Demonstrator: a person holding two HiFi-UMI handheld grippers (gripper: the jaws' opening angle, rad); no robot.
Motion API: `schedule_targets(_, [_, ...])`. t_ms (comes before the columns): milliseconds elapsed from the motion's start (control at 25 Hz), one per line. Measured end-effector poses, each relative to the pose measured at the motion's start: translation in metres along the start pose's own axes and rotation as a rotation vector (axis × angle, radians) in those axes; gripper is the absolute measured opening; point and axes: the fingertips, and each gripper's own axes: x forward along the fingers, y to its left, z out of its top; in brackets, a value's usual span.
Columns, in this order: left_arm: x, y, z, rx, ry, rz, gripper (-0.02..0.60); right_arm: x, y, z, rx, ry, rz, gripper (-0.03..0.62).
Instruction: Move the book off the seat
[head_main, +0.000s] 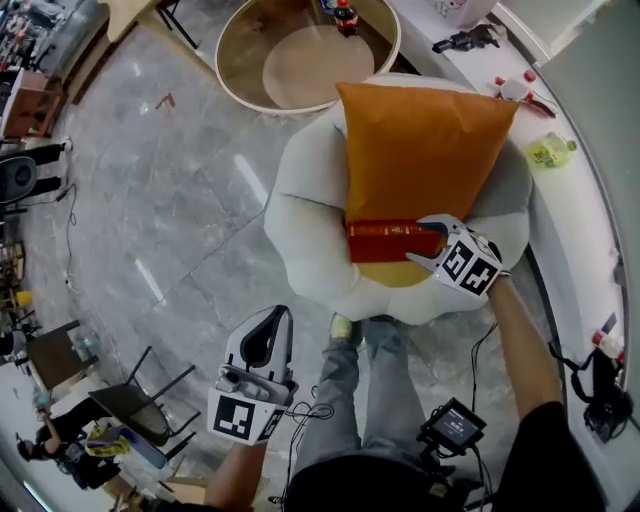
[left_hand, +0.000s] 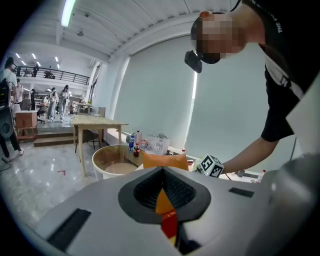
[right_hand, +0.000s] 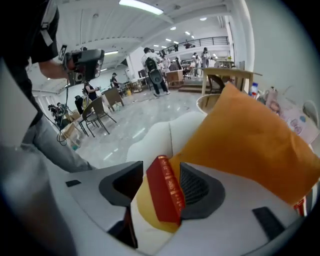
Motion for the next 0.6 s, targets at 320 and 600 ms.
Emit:
schedule_targets(320, [0.033, 0.008, -0.065, -0.052, 0.044, 0.024, 0.009, 0.085, -0.033, -0.086, 0.0, 0.174, 0.059, 0.256])
schedule_targets(600, [0.05, 0.001, -0.121, -0.093, 0.087, -0.003, 0.009, 0.151, -0.05, -0.147, -0.056, 0.338, 0.087, 0.261])
